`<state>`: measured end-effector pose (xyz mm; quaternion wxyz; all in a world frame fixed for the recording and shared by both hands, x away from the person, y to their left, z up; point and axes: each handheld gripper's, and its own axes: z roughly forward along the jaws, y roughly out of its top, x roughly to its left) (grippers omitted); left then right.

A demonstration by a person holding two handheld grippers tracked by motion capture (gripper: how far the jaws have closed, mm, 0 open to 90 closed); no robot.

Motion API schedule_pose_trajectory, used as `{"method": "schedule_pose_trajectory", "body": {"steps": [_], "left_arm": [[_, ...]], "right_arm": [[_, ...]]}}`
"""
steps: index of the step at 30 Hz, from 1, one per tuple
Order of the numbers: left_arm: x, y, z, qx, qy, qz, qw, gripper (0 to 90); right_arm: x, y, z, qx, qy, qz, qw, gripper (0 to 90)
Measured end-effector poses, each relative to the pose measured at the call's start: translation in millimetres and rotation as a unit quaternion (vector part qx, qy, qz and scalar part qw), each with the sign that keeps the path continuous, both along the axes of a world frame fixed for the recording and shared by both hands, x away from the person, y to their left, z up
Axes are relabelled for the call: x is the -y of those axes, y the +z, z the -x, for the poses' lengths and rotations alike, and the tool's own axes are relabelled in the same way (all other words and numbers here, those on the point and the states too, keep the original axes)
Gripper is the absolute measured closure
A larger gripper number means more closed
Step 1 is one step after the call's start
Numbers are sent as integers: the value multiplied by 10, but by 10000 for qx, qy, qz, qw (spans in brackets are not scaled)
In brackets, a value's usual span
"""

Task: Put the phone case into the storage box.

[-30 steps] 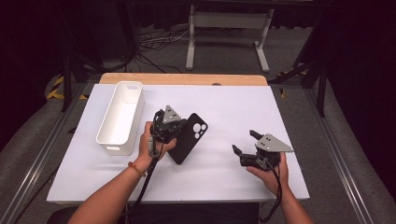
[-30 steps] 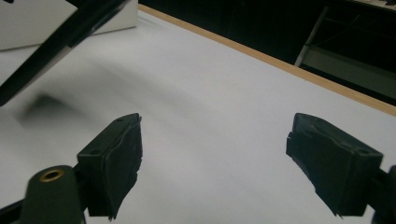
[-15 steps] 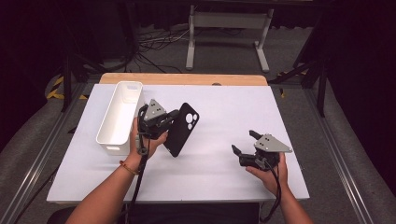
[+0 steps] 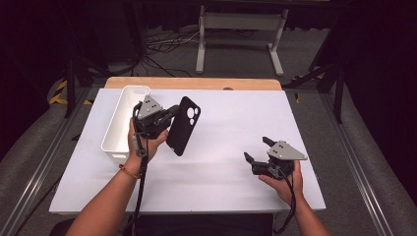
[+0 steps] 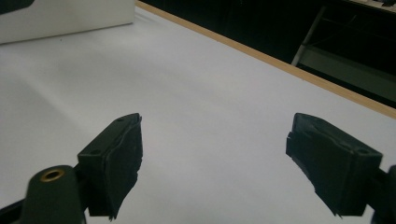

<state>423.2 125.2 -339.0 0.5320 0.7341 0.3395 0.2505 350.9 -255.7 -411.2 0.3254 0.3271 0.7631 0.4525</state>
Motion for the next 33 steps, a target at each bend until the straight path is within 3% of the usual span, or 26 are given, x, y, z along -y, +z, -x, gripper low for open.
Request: {"method": "schedule_pose_trajectory", "body": {"steps": [5, 17, 33], "left_arm": [[-126, 118, -34, 114, 185, 167, 9996, 895], [-376, 277, -146, 204, 602, 311, 9975, 895], [-671, 399, -346, 318, 1128, 286, 9927, 895]], "right_arm": [[-2, 4, 2, -1, 18, 7, 10000, 181], [-14, -7, -1, -29, 56, 24, 10000, 181], [-44, -30, -14, -91, 112, 61, 9999, 181]]}}
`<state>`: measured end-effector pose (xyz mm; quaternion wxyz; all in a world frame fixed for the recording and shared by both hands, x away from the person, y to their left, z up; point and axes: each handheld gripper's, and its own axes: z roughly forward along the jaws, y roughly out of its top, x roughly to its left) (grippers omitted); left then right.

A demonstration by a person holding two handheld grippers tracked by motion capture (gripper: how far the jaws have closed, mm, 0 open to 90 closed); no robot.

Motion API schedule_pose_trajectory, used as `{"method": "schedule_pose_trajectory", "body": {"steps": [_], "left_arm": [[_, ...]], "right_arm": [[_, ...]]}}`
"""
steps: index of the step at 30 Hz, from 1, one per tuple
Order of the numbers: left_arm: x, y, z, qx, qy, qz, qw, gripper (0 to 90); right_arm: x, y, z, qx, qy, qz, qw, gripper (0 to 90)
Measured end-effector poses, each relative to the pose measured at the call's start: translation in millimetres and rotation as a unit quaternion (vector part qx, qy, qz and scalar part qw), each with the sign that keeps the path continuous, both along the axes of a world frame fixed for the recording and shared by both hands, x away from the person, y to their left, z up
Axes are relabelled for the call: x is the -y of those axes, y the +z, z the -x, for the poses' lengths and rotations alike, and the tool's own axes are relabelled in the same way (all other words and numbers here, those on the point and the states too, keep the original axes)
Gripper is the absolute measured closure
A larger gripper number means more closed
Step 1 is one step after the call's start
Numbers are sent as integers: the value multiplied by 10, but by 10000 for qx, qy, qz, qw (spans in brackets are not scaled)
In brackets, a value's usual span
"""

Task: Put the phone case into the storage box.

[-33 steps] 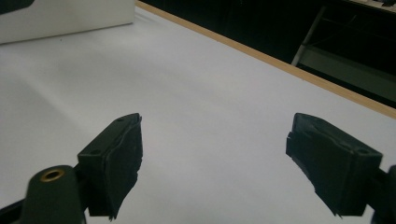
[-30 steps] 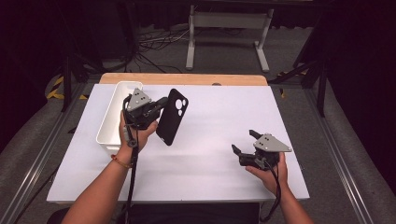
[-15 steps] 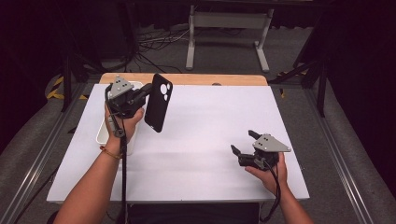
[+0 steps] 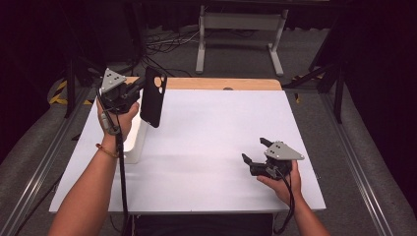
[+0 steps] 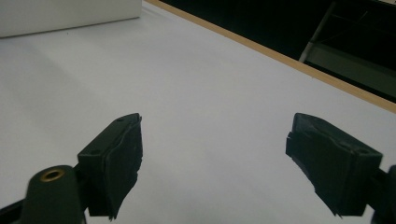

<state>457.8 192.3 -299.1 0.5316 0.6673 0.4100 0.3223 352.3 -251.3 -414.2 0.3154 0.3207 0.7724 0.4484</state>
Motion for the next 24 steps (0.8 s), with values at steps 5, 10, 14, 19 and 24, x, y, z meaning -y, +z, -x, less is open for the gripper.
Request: {"method": "schedule_pose_trajectory", "body": {"steps": [5, 10, 14, 19, 24], "left_arm": [[-75, 12, -80, -45, 131, -8, 9999, 895], [-167, 27, -206, -53, 421, -148, 9990, 895], [-258, 14, -324, -69, 706, -196, 9973, 895], [-333, -86, -505, -143, 1091, -319, 9934, 895], [-369, -183, -690, -189, 1402, -335, 9894, 895]], "right_arm": [[-4, -10, -9, -26, 12, 2, 10000, 180], [-10, -19, -16, -52, 19, 13, 10000, 180], [-11, -25, -26, -50, 14, 42, 10000, 180], [-16, -36, -26, -84, 17, 69, 9999, 181], [-46, -30, 2, -68, 87, 163, 9998, 183]]}}
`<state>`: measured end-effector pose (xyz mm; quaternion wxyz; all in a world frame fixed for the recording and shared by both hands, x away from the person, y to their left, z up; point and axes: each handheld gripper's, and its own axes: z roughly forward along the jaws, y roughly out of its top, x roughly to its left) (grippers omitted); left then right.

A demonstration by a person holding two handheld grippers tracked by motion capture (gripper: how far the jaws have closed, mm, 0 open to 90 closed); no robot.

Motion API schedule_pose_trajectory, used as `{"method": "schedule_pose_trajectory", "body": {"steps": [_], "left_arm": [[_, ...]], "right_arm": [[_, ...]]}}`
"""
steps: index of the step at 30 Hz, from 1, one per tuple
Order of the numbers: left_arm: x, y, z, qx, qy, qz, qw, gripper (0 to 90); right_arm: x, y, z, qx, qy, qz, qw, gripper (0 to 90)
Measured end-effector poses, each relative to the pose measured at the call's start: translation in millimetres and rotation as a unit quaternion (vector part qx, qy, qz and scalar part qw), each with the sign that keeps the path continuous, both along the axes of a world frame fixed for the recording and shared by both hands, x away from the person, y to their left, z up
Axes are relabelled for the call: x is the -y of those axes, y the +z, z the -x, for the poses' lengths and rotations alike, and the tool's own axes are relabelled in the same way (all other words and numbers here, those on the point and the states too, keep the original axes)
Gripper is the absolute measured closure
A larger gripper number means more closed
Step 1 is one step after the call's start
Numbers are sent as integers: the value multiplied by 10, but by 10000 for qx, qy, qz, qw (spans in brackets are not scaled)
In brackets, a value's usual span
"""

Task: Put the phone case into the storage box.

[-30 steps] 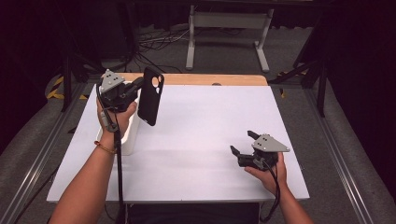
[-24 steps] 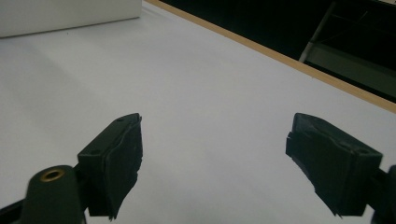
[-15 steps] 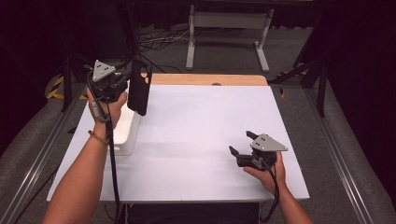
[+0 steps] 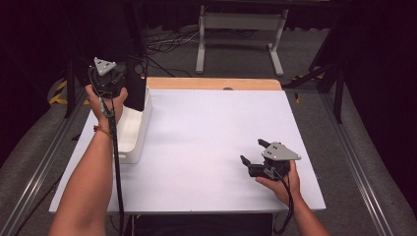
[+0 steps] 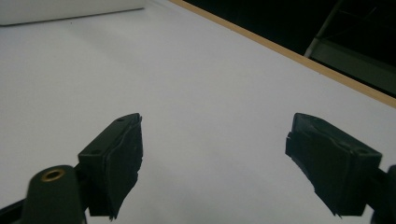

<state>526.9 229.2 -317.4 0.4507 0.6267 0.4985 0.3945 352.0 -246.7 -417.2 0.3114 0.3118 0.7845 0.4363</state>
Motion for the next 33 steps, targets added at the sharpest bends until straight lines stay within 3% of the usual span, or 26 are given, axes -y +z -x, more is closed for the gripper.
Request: {"method": "schedule_pose_trajectory", "body": {"steps": [7, 10, 14, 18, 21, 25, 29, 33], "left_arm": [[-49, -127, -210, -216, 252, 129, 9994, 894], [-72, -214, -327, -363, 432, -5, 9984, 894], [-129, -267, -416, -332, 559, 295, 9975, 894], [-130, -339, -495, -314, 653, 319, 9969, 894], [-128, -398, -541, -264, 696, 519, 9959, 894], [-85, -410, -576, -316, 647, 262, 9971, 893], [-67, -433, -602, -486, 533, 233, 9971, 892], [-7, -464, -642, -666, 463, 15, 9967, 891]], "right_arm": [[-39, -22, 19, -69, 117, 115, 9998, 187], [-42, -23, 16, -96, 149, 108, 9998, 190], [-61, -41, 21, -153, 236, 176, 9994, 193], [-60, -51, 10, -183, 264, 187, 9993, 194], [-55, -59, 1, -225, 278, 172, 9992, 193], [-42, -59, -2, -230, 279, 163, 9992, 193], [-33, -47, -3, -230, 276, 108, 9993, 192], [-28, -43, -4, -225, 264, 100, 9993, 192]]}}
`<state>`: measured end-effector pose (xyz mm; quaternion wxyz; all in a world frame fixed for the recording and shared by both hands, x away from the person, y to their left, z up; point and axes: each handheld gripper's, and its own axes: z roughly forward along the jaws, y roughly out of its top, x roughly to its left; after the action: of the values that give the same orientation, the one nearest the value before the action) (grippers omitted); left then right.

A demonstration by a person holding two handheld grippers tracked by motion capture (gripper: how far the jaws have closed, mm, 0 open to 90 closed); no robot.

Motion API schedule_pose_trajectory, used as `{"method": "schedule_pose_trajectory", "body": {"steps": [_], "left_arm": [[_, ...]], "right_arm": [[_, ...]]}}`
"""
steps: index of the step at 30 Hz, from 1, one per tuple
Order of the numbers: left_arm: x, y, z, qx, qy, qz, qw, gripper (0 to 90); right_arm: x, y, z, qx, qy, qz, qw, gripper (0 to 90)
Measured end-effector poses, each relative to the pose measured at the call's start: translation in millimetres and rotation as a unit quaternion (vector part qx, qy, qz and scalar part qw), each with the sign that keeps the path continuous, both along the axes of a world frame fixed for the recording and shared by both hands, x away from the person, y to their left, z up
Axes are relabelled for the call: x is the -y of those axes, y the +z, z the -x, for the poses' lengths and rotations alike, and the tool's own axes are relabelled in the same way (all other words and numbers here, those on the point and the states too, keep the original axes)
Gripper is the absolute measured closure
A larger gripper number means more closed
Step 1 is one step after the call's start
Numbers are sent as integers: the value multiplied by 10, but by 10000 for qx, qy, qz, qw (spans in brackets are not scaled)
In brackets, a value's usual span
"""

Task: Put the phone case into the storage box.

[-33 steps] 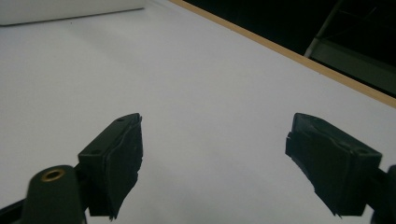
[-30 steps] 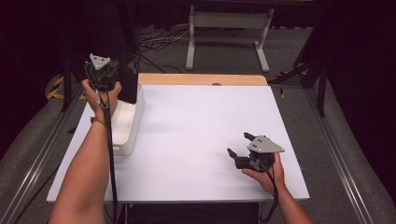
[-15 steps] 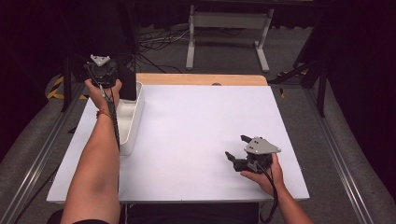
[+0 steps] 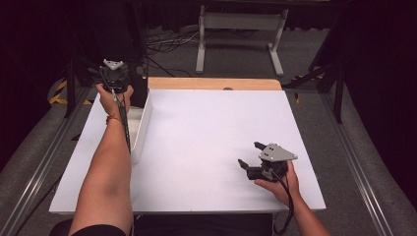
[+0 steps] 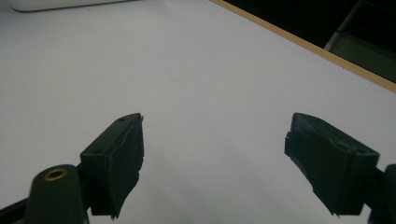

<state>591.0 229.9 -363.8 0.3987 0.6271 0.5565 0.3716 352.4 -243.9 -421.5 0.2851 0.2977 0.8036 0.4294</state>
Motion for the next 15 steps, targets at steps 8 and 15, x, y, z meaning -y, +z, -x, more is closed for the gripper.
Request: {"method": "schedule_pose_trajectory", "body": {"steps": [8, 15], "left_arm": [[2, 1, 21, -251, -149, -100, 9995, 891], [6, 5, 54, -475, -156, -439, 9978, 890]], "right_arm": [[-9, 2, 5, 1, 18, -11, 10000, 197], [-20, 19, 20, 77, 46, -84, 9999, 199]]}}
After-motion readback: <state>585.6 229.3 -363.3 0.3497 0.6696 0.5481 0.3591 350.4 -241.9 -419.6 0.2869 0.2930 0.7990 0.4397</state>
